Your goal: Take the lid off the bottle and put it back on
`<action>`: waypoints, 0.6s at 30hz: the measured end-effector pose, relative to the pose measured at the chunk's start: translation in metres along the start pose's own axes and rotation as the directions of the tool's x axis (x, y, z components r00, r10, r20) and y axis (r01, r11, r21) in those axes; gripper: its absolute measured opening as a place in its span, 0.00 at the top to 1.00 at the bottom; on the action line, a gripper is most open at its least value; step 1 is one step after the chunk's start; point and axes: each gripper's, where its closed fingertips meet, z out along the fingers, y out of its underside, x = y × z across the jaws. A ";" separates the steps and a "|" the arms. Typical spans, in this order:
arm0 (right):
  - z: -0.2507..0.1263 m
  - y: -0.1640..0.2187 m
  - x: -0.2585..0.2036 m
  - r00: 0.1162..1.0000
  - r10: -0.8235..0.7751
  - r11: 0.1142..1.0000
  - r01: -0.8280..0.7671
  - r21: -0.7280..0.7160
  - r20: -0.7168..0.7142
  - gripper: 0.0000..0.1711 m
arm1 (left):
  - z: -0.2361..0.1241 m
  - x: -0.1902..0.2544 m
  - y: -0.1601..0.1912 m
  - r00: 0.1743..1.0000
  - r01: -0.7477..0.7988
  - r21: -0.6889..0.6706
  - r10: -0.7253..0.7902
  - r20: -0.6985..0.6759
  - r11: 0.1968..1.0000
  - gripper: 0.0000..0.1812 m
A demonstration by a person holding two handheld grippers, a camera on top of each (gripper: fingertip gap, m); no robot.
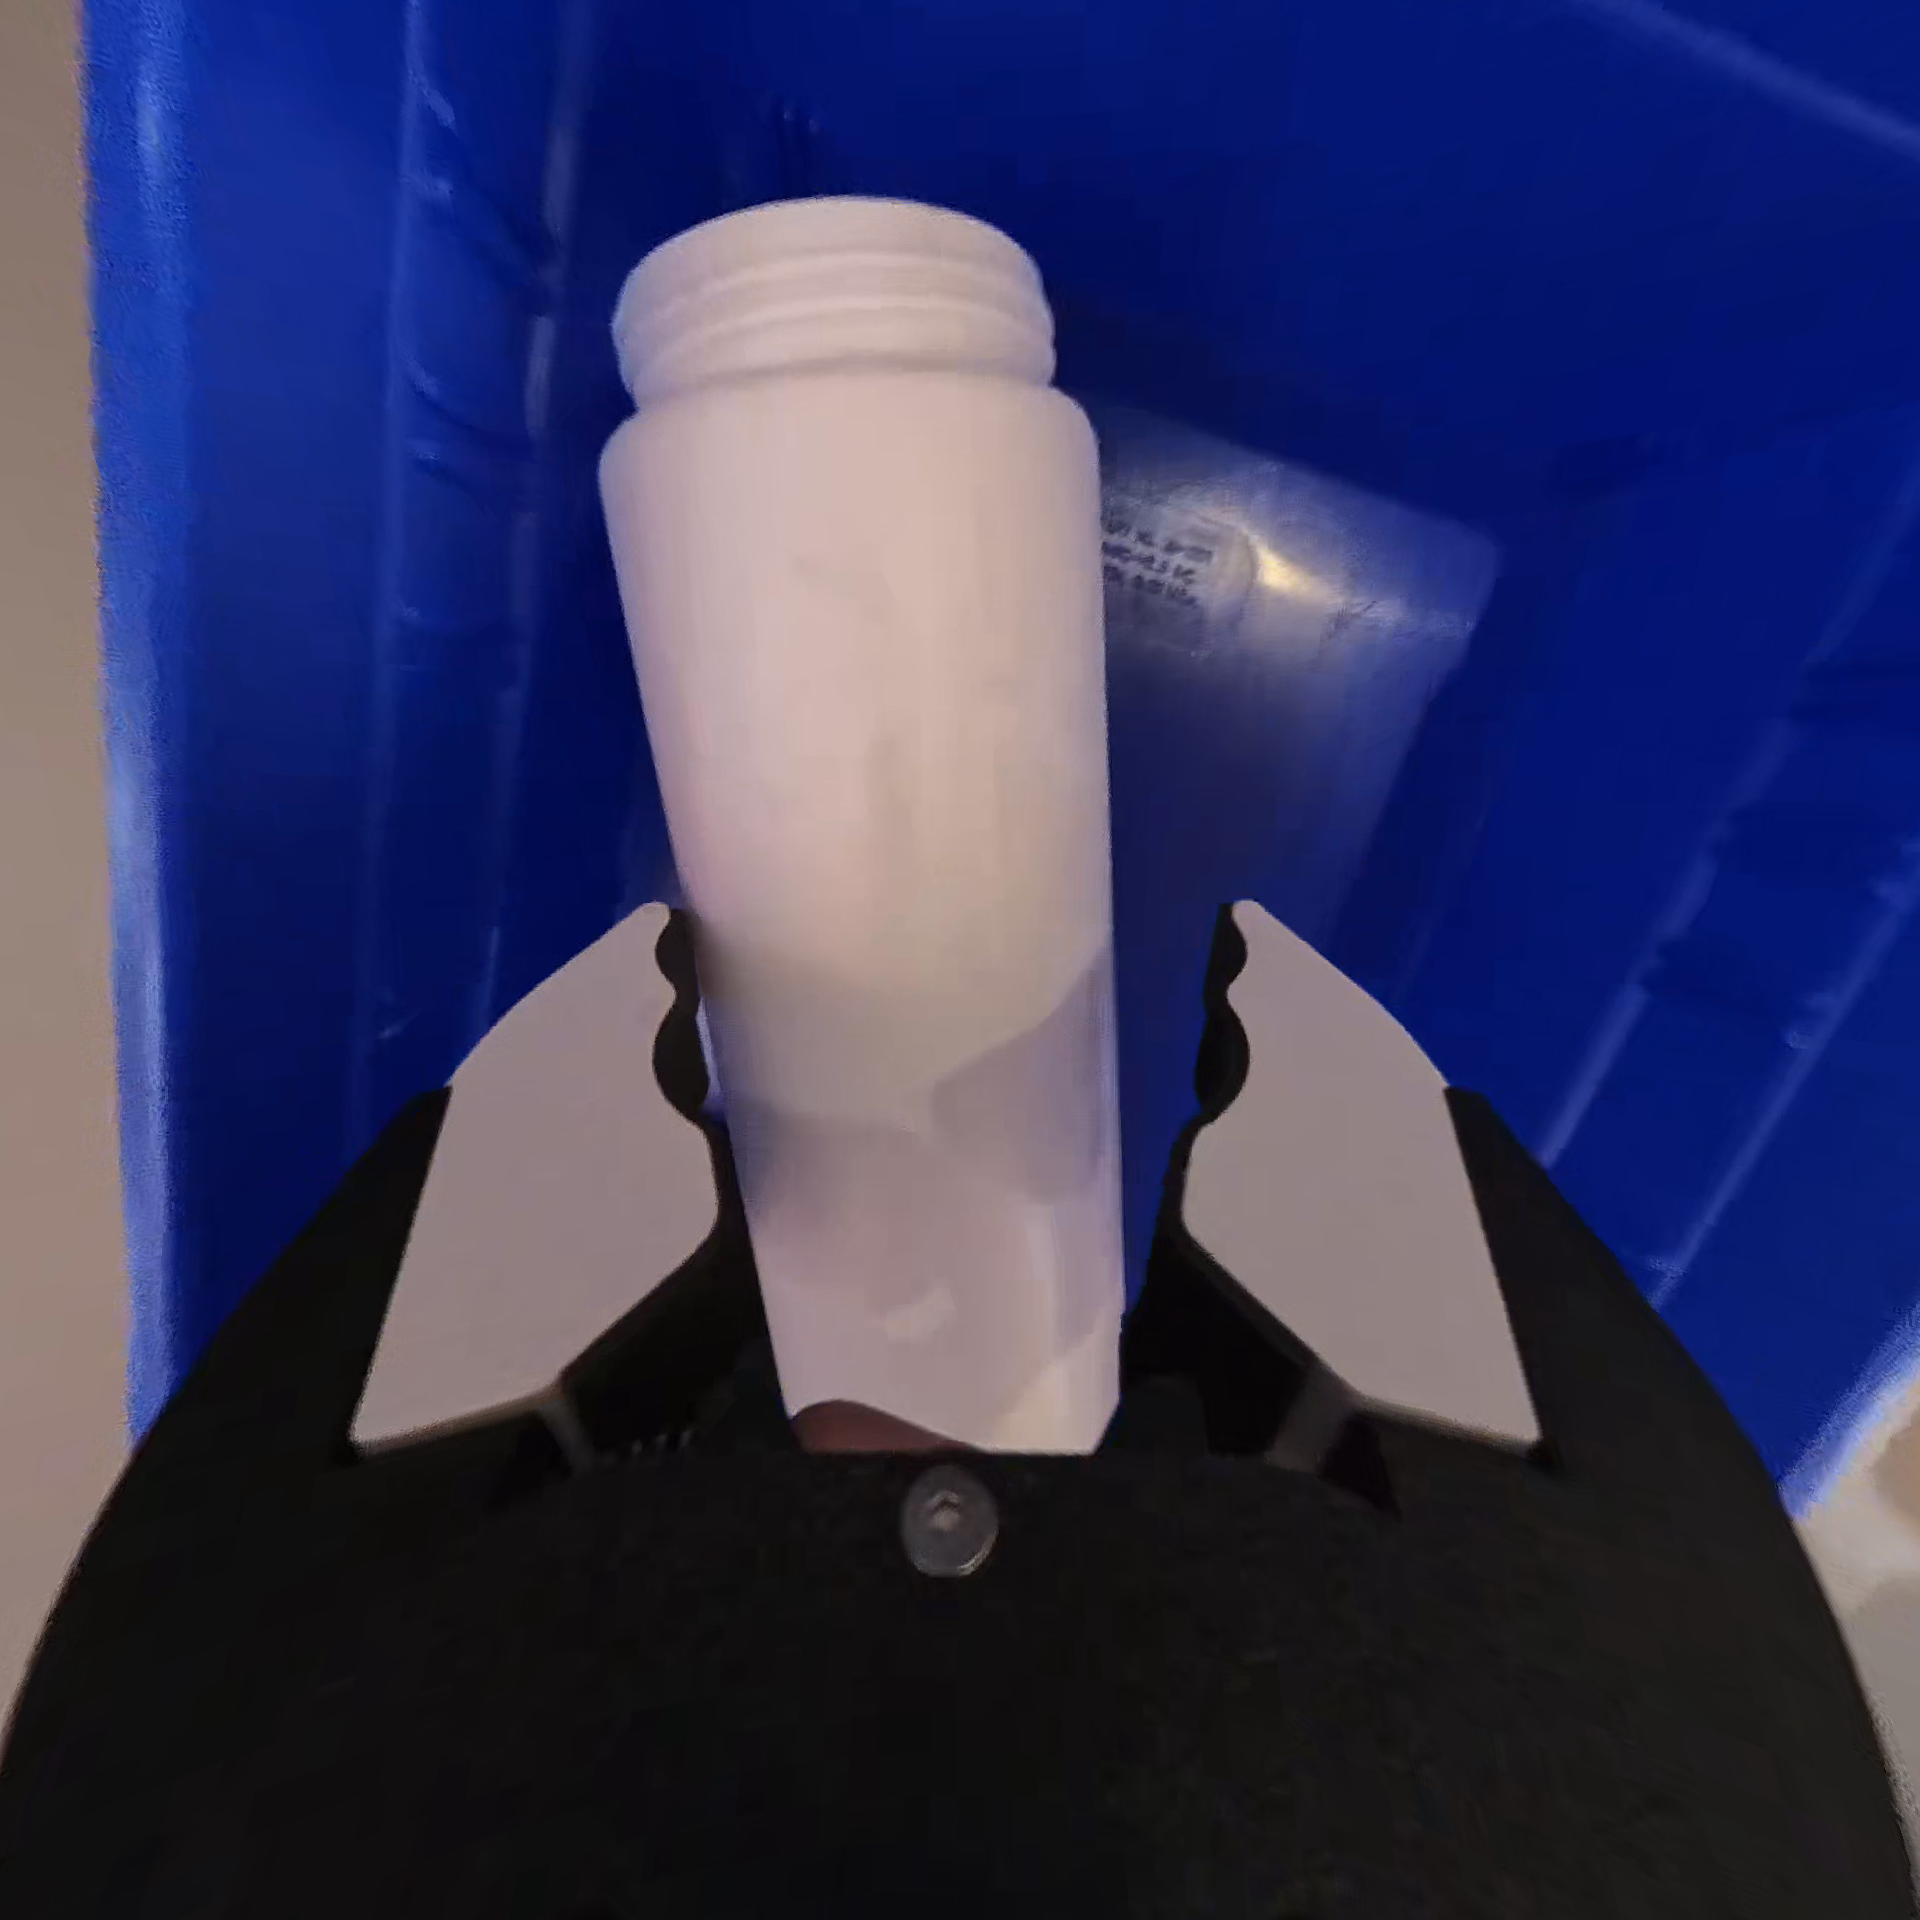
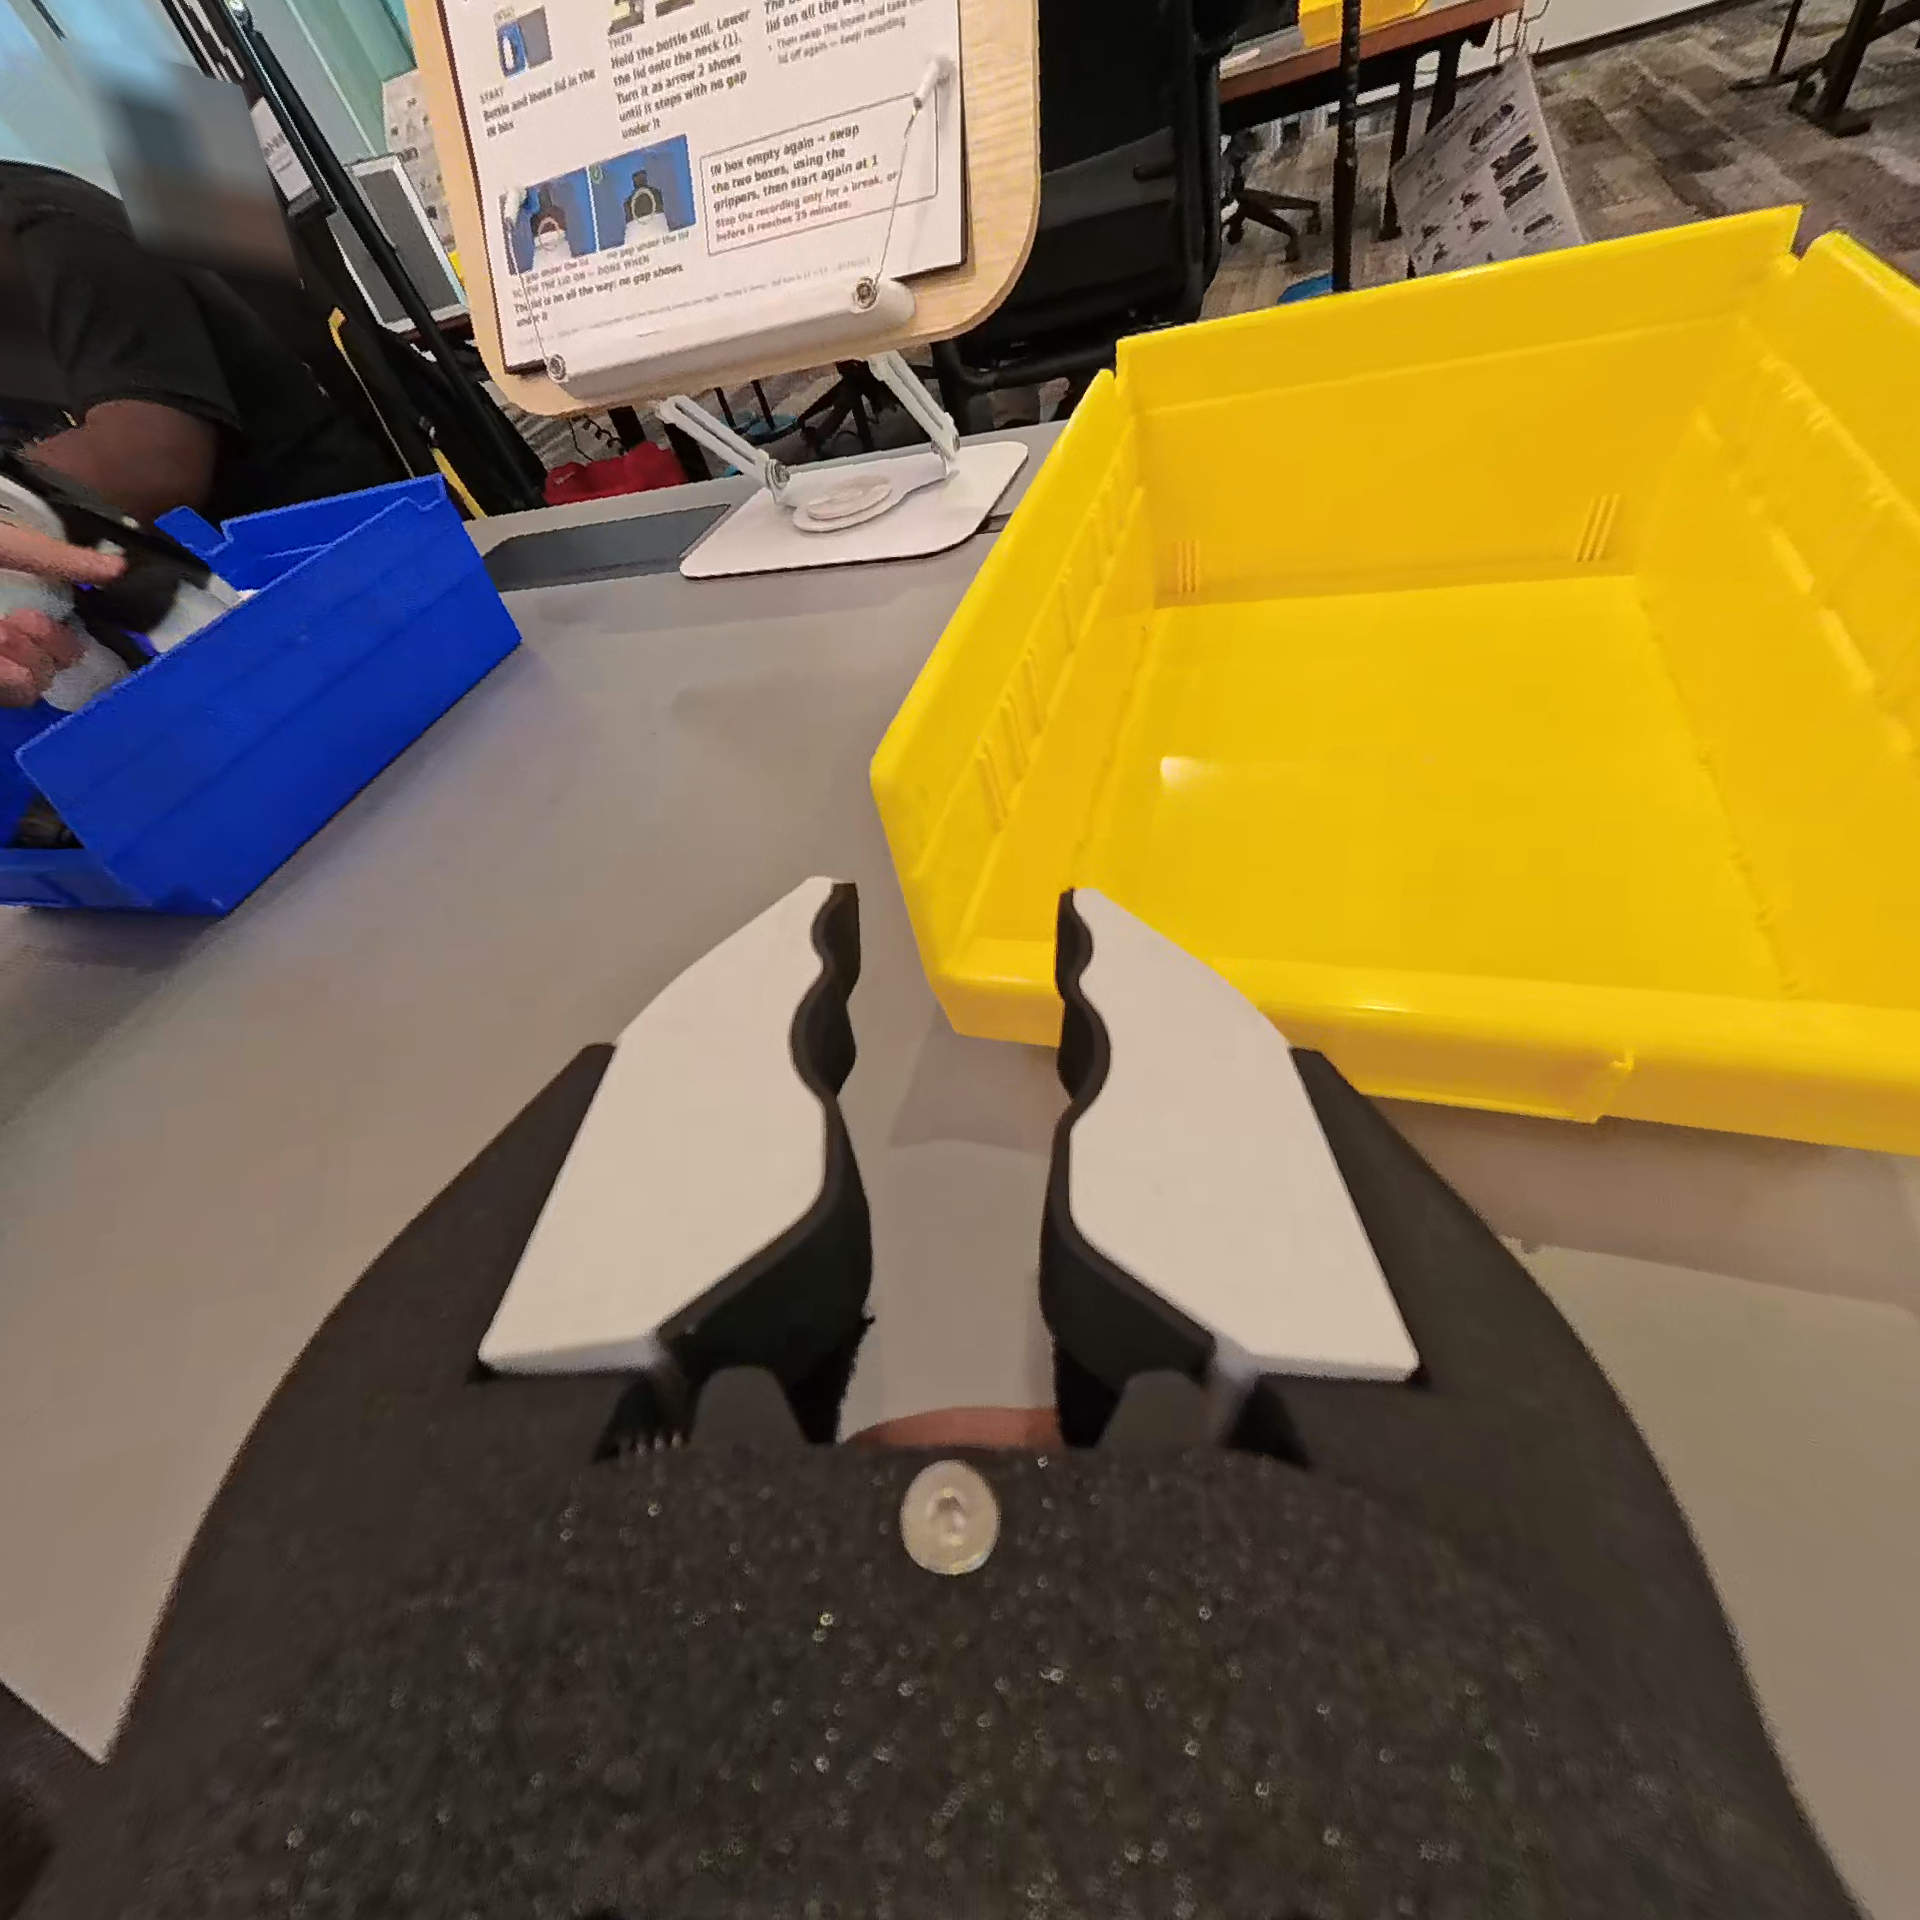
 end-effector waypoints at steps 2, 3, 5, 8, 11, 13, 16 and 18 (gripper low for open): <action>0.001 0.002 -0.001 1.000 0.006 1.000 -0.005 -0.010 0.007 0.79 | 0.010 -0.006 0.003 1.000 0.001 -0.055 0.001 0.031 0.999 0.50; 0.002 0.002 -0.002 1.000 0.004 1.000 -0.004 -0.013 0.011 0.79 | 0.014 -0.009 0.005 0.999 -0.003 -0.074 0.006 0.040 0.997 0.52; 0.002 0.002 -0.005 1.000 -0.009 1.000 0.009 -0.016 0.013 0.79 | 0.018 -0.010 0.004 1.000 -0.015 -0.092 0.017 0.024 0.996 0.51; 0.002 0.002 -0.008 0.999 -0.044 0.999 0.045 -0.016 0.013 0.79 | 0.010 -0.001 -0.002 0.996 -0.060 -0.050 0.056 -0.076 0.997 0.52; 0.002 -0.001 -0.015 0.998 -0.054 0.999 0.054 -0.002 0.038 0.79 | -0.013 0.009 -0.013 0.975 -0.118 0.055 0.126 -0.181 0.992 0.52; 0.004 -0.005 -0.026 0.996 -0.032 0.999 0.032 0.000 0.089 0.78 | -0.041 0.017 -0.024 0.948 -0.148 0.192 0.194 -0.251 0.970 0.52; 0.012 -0.018 -0.049 0.984 -0.032 0.999 0.032 0.007 0.177 0.77 | -0.095 0.038 -0.034 0.878 -0.187 0.432 0.348 -0.330 0.882 0.52; 0.022 -0.030 -0.069 0.966 -0.048 0.999 0.047 0.007 0.253 0.75 | -0.134 0.059 -0.033 0.812 -0.202 0.577 0.465 -0.353 0.791 0.52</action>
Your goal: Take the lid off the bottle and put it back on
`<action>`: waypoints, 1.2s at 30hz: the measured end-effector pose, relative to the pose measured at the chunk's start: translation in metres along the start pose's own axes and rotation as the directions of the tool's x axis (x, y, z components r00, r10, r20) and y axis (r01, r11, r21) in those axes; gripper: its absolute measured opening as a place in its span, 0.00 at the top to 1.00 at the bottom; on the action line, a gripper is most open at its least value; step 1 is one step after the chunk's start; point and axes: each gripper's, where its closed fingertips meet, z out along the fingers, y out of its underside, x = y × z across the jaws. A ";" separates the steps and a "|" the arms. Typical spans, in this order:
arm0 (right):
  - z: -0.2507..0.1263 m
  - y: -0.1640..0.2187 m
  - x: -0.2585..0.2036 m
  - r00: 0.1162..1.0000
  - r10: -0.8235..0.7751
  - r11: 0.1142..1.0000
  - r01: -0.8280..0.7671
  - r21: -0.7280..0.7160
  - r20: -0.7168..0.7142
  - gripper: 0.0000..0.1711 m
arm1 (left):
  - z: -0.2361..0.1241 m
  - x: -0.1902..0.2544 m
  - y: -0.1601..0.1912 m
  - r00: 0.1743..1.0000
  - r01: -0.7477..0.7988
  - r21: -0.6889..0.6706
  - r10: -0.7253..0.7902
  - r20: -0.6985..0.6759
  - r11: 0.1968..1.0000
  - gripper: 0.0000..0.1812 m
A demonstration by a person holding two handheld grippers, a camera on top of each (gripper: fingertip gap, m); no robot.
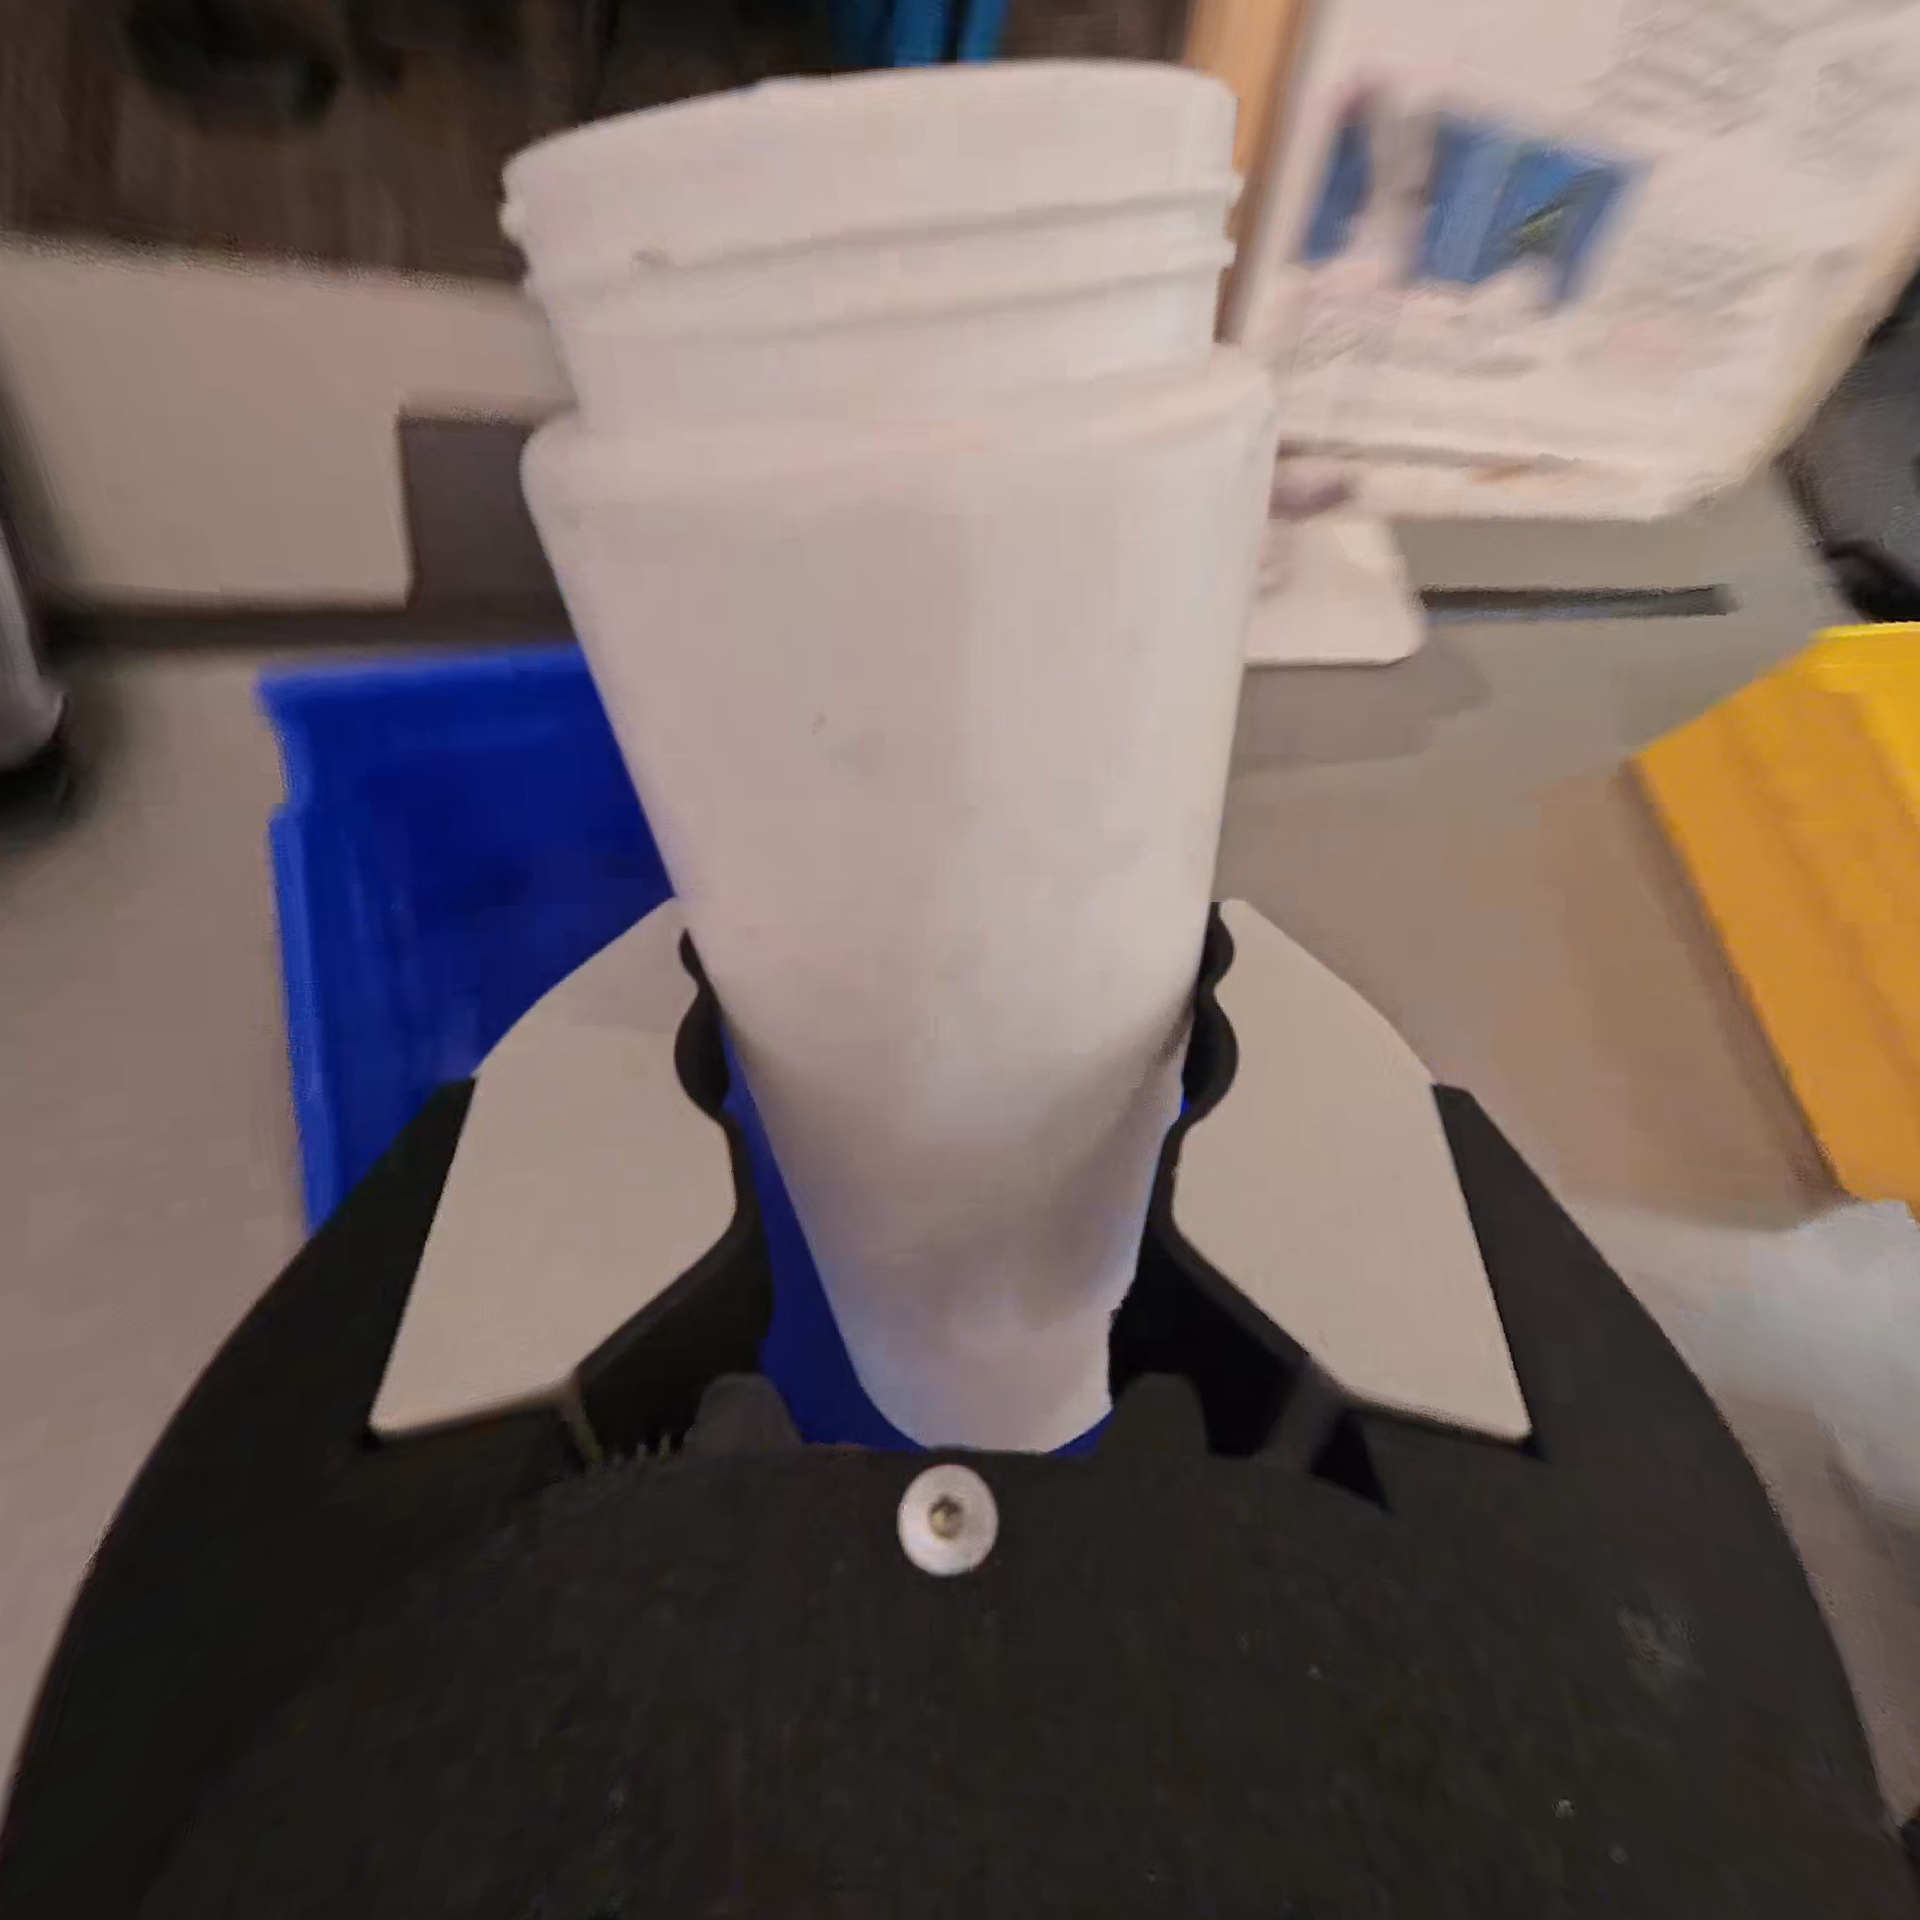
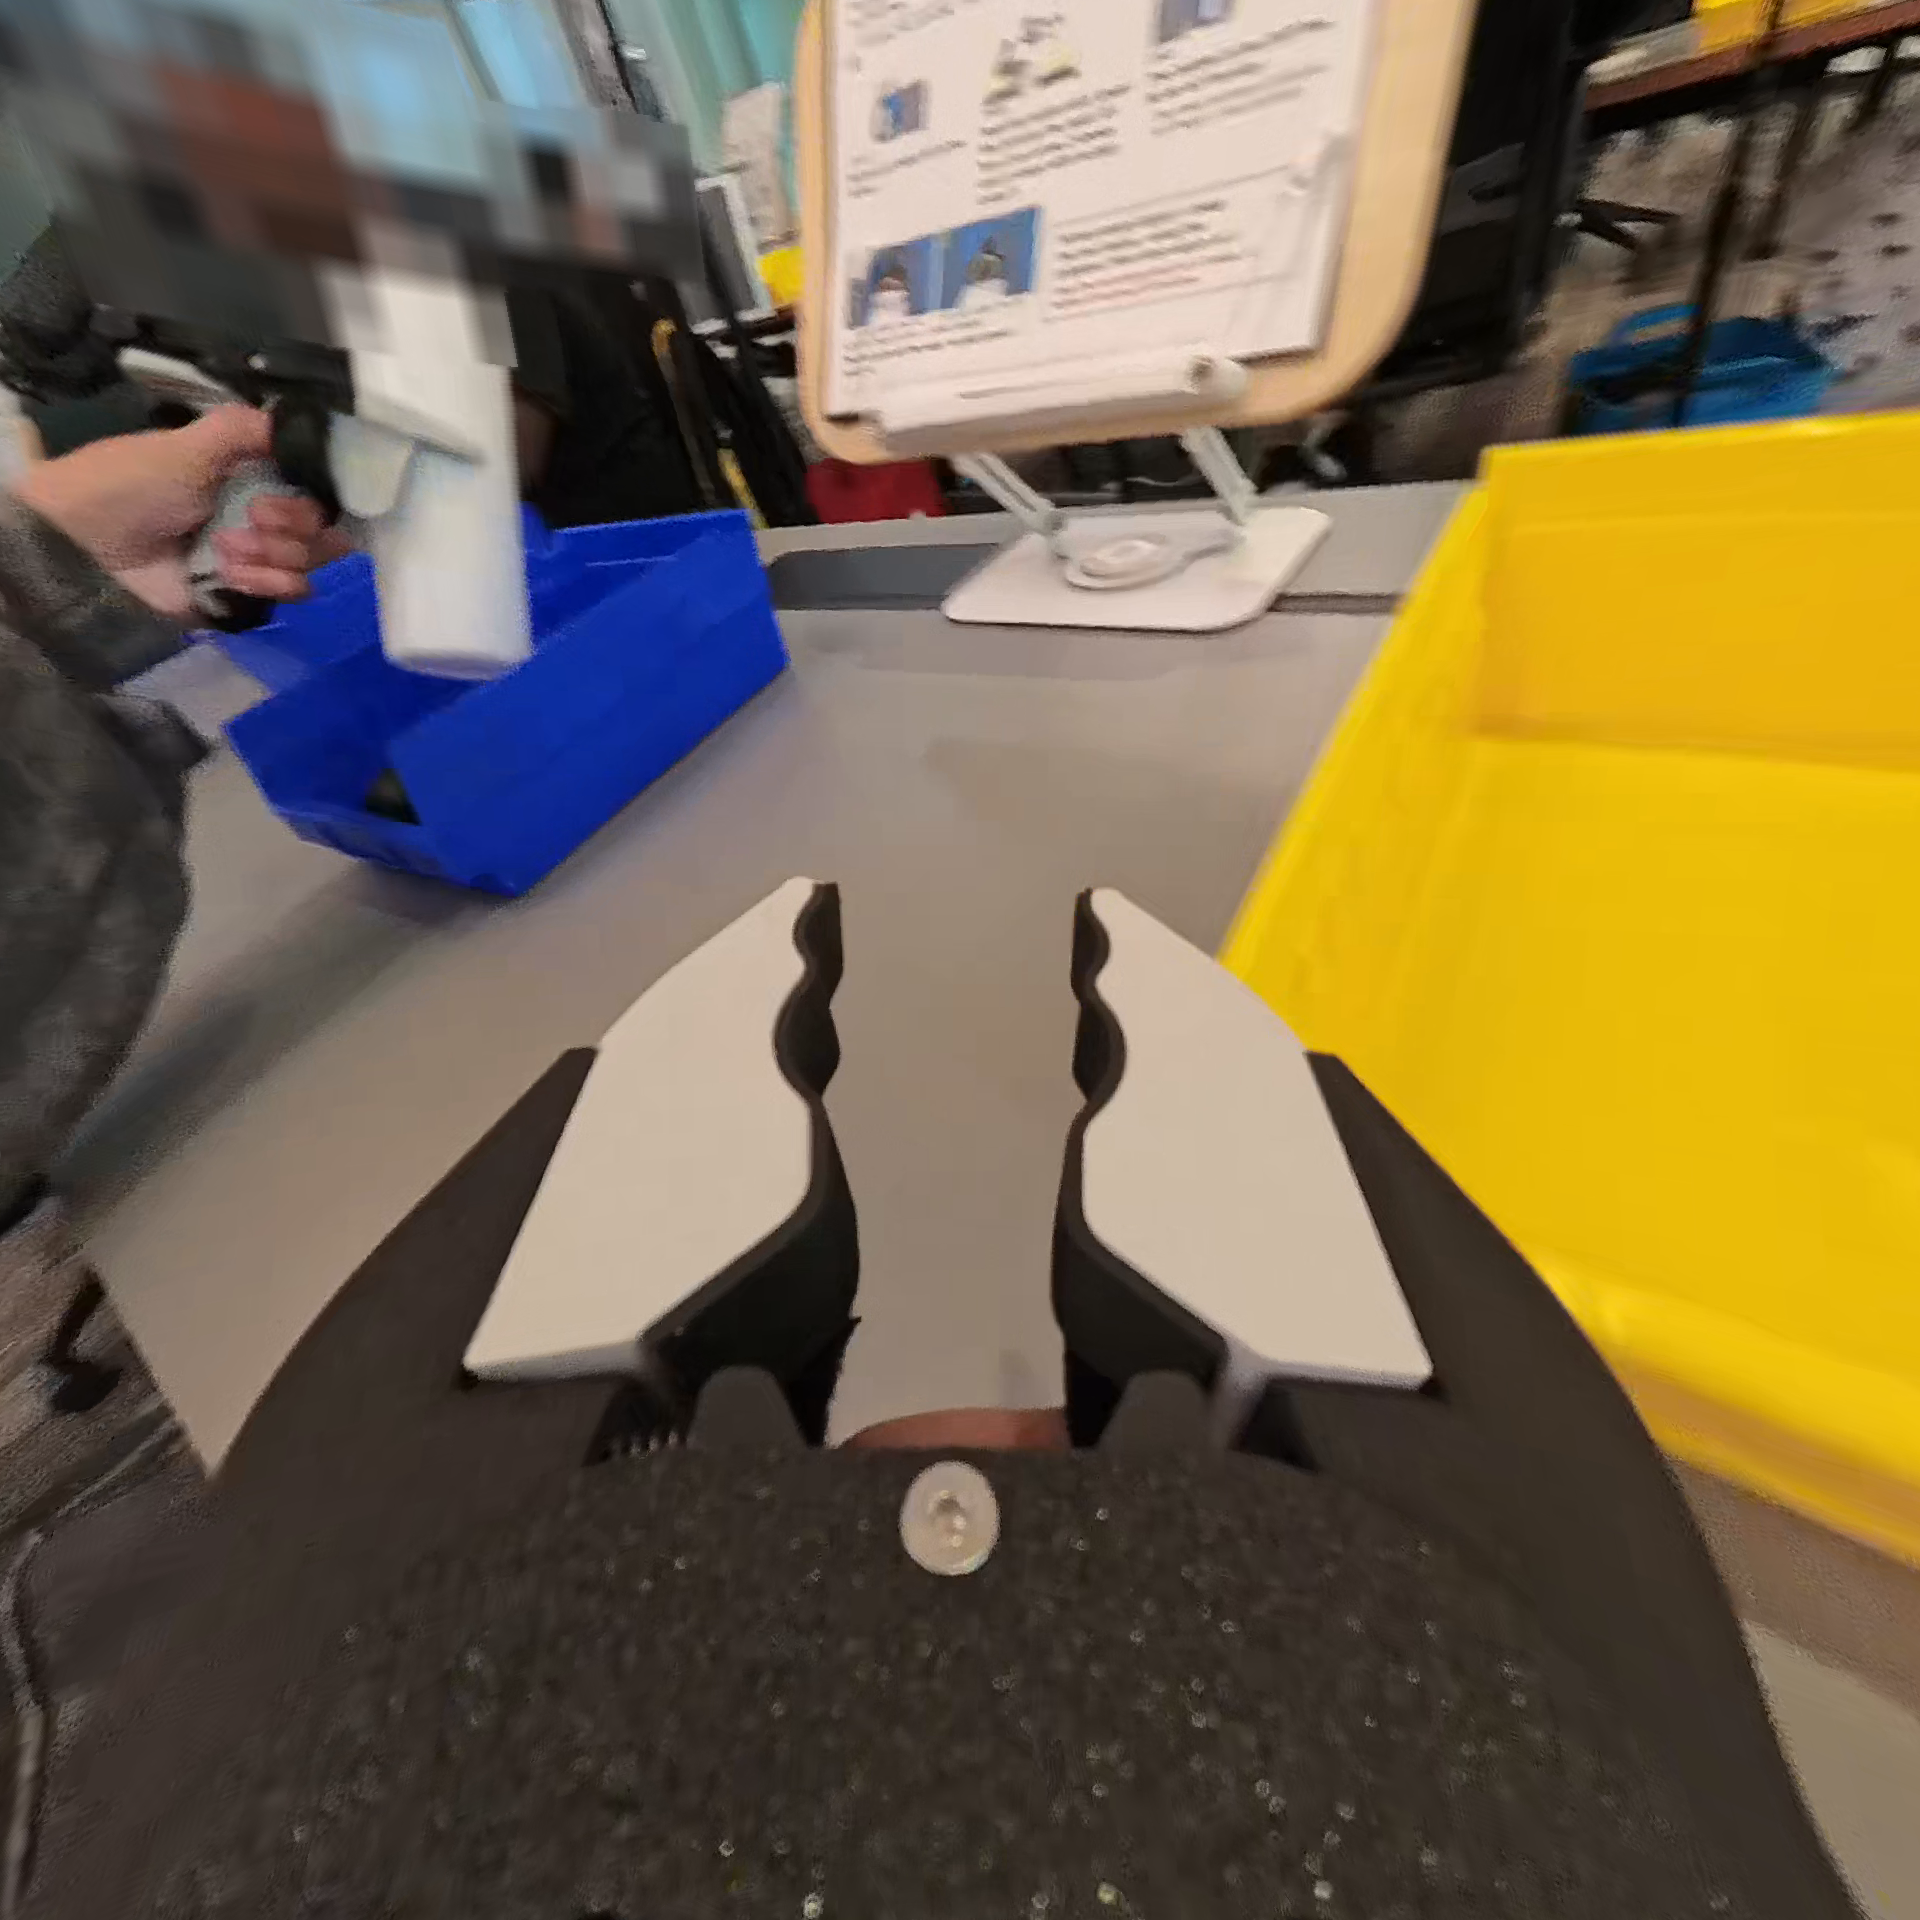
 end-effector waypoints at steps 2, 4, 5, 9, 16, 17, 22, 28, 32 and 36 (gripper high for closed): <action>0.019 -0.017 -0.022 0.993 -0.029 1.000 0.030 -0.004 0.115 0.74 | -0.015 0.041 -0.020 0.989 -0.104 0.137 0.117 -0.088 0.985 0.52; 0.041 -0.032 -0.046 0.968 -0.076 0.996 0.083 -0.020 0.241 0.68 | -0.023 0.087 -0.027 0.960 -0.181 0.234 0.223 -0.167 0.955 0.52; 0.052 -0.039 -0.060 0.946 -0.096 0.994 0.110 -0.028 0.309 0.65 | -0.023 0.111 -0.026 0.941 -0.203 0.263 0.262 -0.214 0.943 0.52; 0.098 -0.075 -0.094 0.877 -0.142 0.986 0.164 -0.008 0.459 0.55 | -0.013 0.202 0.000 0.832 -0.263 0.328 0.385 -0.399 0.907 0.52; 0.140 -0.118 -0.137 0.717 -0.091 0.994 0.109 0.018 0.692 0.42 | 0.003 0.302 0.059 0.617 -0.371 0.391 0.538 -0.574 0.842 0.52; 0.142 -0.115 -0.140 0.696 -0.093 0.992 0.122 0.011 0.711 0.41 | 0.004 0.310 0.065 0.593 -0.377 0.390 0.543 -0.595 0.840 0.52; 0.150 -0.102 -0.139 0.645 -0.071 0.992 0.125 -0.013 0.760 0.49 | 0.014 0.321 0.078 0.541 -0.398 0.390 0.556 -0.631 0.830 0.52; 0.162 -0.093 -0.127 0.657 -0.110 0.991 0.131 0.030 0.746 0.49 | 0.025 0.296 0.089 0.673 -0.396 0.300 0.496 -0.549 0.868 0.53; 0.182 -0.103 -0.108 0.740 -0.160 0.987 0.126 0.099 0.653 0.49 | 0.002 0.259 0.116 0.793 -0.289 0.252 0.379 -0.478 0.923 0.49; 0.209 -0.086 -0.097 0.765 -0.258 0.963 0.254 0.091 0.590 0.49 | -0.041 0.239 0.171 0.838 -0.188 0.252 0.289 -0.464 0.949 0.51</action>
